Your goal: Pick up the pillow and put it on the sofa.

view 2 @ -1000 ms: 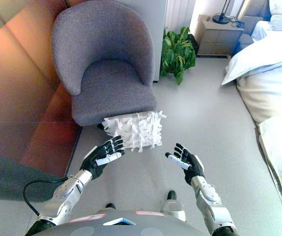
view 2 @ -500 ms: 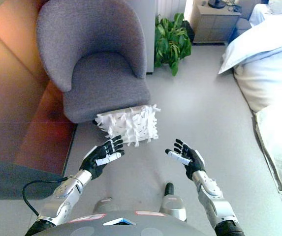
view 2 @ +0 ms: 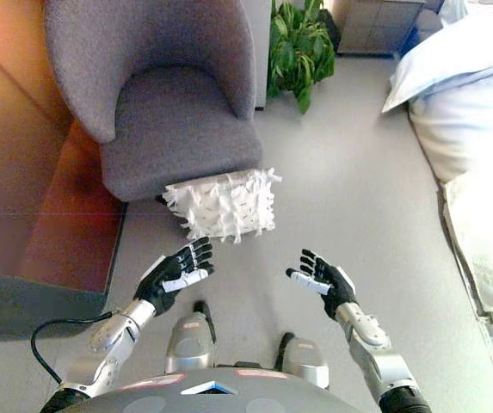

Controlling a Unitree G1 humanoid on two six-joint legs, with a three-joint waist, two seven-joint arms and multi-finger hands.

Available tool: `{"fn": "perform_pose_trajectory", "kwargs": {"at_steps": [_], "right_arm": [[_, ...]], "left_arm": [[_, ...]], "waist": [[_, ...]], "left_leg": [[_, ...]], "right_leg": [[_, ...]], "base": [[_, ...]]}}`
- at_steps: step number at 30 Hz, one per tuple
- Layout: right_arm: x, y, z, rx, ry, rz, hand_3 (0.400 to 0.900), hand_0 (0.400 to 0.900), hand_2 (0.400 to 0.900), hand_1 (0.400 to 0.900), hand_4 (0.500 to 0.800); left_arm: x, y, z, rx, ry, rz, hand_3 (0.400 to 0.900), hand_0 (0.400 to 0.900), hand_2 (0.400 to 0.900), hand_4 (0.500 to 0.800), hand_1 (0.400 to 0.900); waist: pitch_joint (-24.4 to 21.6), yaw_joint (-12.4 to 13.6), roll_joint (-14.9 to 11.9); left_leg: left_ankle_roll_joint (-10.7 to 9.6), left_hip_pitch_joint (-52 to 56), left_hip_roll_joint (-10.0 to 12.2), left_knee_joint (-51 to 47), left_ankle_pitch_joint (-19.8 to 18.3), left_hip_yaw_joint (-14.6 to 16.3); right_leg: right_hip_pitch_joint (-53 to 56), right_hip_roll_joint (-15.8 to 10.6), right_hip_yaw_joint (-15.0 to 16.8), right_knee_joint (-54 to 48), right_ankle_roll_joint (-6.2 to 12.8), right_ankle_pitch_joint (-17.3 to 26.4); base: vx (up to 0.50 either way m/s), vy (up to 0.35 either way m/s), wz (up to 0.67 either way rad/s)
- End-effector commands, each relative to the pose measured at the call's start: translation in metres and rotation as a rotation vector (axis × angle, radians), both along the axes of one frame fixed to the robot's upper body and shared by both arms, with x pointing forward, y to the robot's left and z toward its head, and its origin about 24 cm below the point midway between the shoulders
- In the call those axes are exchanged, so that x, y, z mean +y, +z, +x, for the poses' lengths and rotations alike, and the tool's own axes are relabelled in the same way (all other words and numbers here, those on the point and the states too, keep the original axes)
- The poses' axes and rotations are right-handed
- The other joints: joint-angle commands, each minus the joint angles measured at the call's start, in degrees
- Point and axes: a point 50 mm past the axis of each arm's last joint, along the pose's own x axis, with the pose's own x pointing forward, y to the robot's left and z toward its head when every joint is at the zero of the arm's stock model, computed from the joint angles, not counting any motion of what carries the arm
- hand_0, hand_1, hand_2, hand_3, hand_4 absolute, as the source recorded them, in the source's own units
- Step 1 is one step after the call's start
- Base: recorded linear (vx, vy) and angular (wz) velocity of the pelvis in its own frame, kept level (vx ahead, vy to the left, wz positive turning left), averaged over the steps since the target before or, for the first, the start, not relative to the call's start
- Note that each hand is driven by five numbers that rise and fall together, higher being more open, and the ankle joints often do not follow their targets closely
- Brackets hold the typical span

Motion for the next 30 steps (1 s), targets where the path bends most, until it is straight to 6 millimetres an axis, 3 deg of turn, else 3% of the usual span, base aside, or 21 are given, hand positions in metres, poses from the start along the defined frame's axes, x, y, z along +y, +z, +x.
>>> {"fn": "perform_pose_trajectory", "kwargs": {"at_steps": [1,2,3,5,6,8,10,11,13,15,18,21,22,26,30], "right_arm": [[-0.001,0.033,0.012,-0.180,-0.013,0.035,0.900,0.900,0.900,0.900,0.800],[-0.001,0.033,0.012,-0.182,-0.014,0.037,0.900,0.900,0.900,0.900,0.800],[0.003,0.035,0.010,-0.193,-0.018,0.049,0.900,0.900,0.900,0.900,0.800],[0.008,0.037,0.009,-0.203,-0.017,0.060,0.900,0.900,0.900,0.900,0.800],[0.012,0.037,0.009,-0.202,-0.017,0.053,0.900,0.900,0.900,0.900,0.800],[0.018,0.035,0.009,-0.189,-0.028,0.049,0.900,0.900,0.900,0.900,0.800],[0.020,0.033,0.007,-0.188,-0.028,0.038,0.900,0.900,0.900,0.900,0.800],[0.020,0.033,0.007,-0.192,-0.032,0.035,0.900,0.900,0.900,0.900,0.800],[0.015,0.031,0.006,-0.199,-0.054,0.032,0.900,0.900,0.900,0.900,0.800],[0.009,0.032,0.007,-0.211,-0.061,0.026,0.900,0.900,0.900,0.900,0.800],[0.005,0.035,0.008,-0.228,-0.061,-0.040,0.900,0.900,0.900,0.900,0.800],[-0.004,0.036,0.006,-0.236,-0.071,-0.167,0.900,0.900,0.900,0.900,0.800],[-0.008,0.037,0.006,-0.241,-0.069,-0.216,0.900,0.900,0.900,0.900,0.800],[-0.024,0.044,0.011,-0.239,-0.037,-0.425,0.900,0.900,0.900,0.900,0.800],[-0.041,0.060,0.025,-0.311,-0.014,-0.628,0.900,0.900,0.900,0.900,0.800]], "left_arm": [[0.000,0.038,0.017,-0.210,-0.040,-0.013,0.900,0.900,0.900,0.800,0.900],[0.000,0.038,0.017,-0.209,-0.040,-0.013,0.900,0.900,0.900,0.800,0.900],[0.002,0.038,0.018,-0.205,-0.035,-0.018,0.900,0.900,0.900,0.800,0.900],[0.003,0.038,0.022,-0.205,-0.044,-0.005,0.900,0.900,0.900,0.800,0.900],[0.002,0.039,0.024,-0.206,-0.045,0.009,0.900,0.900,0.900,0.800,0.900],[0.002,0.041,0.029,-0.202,-0.030,0.001,0.900,0.900,0.900,0.800,0.900],[-0.001,0.040,0.028,-0.194,-0.052,-0.009,0.900,0.900,0.900,0.800,0.900],[-0.003,0.040,0.028,-0.192,-0.063,-0.010,0.900,0.900,0.900,0.800,0.900],[-0.005,0.039,0.029,-0.187,-0.080,-0.004,0.900,0.900,0.900,0.800,0.900],[-0.004,0.041,0.031,-0.197,-0.079,0.014,0.900,0.900,0.900,0.800,0.900],[-0.004,0.043,0.030,-0.213,-0.089,0.027,0.900,0.900,0.900,0.800,0.900],[-0.002,0.045,0.027,-0.223,-0.090,0.029,0.900,0.900,0.900,0.800,0.900],[-0.001,0.046,0.026,-0.225,-0.082,0.028,0.900,0.900,0.900,0.800,0.900],[0.007,0.049,0.023,-0.222,-0.004,0.006,0.900,0.900,0.900,0.800,0.900],[0.009,0.050,0.021,-0.216,-0.018,-0.007,0.900,0.900,0.900,0.800,0.900]], "waist": [[-7.0,1.0,-2.8],[-7.1,1.1,-2.9],[-7.4,1.1,-2.8],[-7.9,1.2,-2.2],[-8.0,0.6,-2.2],[-7.9,-0.1,-1.8],[-7.7,-0.6,-1.2],[-7.4,-0.9,-0.5],[-6.4,-2.0,-0.1],[-5.6,-3.1,-1.0],[-5.4,-5.2,-2.6],[-5.5,-6.6,-2.9],[-5.6,-6.6,-2.8],[-6.1,-5.9,-3.1],[-5.3,-5.0,-2.2]], "left_leg": [[3.7,-4.8,-4.8,-7.7,12.1,-0.2],[4.1,-4.6,-5.2,-7.8,11.8,0.0],[5.7,-3.0,-7.5,-8.9,10.5,-0.3],[7.6,-0.3,-10.6,-10.5,8.4,-0.8],[7.8,1.7,-12.5,-11.1,6.7,-1.1],[8.4,4.0,-14.1,-12.1,5.9,-1.4],[8.5,5.7,-14.4,-12.8,5.4,-1.8],[8.6,6.3,-13.7,-12.8,6.1,-1.1],[7.8,9.3,-13.3,-13.6,5.4,-1.3],[6.8,11.1,-13.1,-13.4,4.0,-1.2],[6.1,12.8,-13.3,-11.7,0.1,-2.6],[5.6,14.3,-12.1,-10.0,-2.9,-5.6],[5.4,14.8,-11.1,-9.7,-3.1,-6.1],[3.4,15.0,-6.5,-6.6,-3.1,-6.7],[0.8,14.4,-0.4,-5.8,1.1,-4.4]], "right_leg": [[14.2,-8.8,-0.4,5.1,5.68,12.4],[14.0,-9.1,-0.3,6.3,5.90,13.2],[11.7,-10.1,-0.4,13.1,6.80,17.9],[6.3,-12.3,-0.3,22.3,6.81,21.1],[3.0,-13.0,-0.2,25.3,6.98,20.3],[-1.4,-11.6,-1.4,24.2,5.32,17.0],[-3.8,-9.2,-3.4,19.4,3.77,13.9],[-5.2,-8.2,-5.2,16.1,2.60,14.8],[-7.9,-8.5,-6.8,10.7,2.31,15.9],[-8.9,-10.4,-6.3,2.8,3.88,21.3],[-11.8,-13.3,-1.3,-7.9,6.21,27.9],[-12.5,-14.0,3.3,-12.8,6.76,29.8],[-11.7,-13.8,4.1,-12.8,6.89,28.2],[-9.6,-12.9,2.1,-9.6,6.56,23.8],[-8.2,-10.5,-1.5,-6.1,5.07,18.3]], "base": [[0.37,0.292,0.12],[0.40,0.362,0.17],[0.34,0.332,0.12],[0.46,0.393,0.17],[0.43,0.288,0.24],[0.39,0.177,0.27],[0.30,0.037,0.27],[0.21,-0.044,0.34],[0.26,-0.114,0.42],[0.34,-0.214,0.49],[0.41,-0.265,0.82],[0.39,-0.271,0.91],[0.35,-0.295,0.64],[0.29,-0.289,0.44],[0.19,-0.226,0.50]]}}
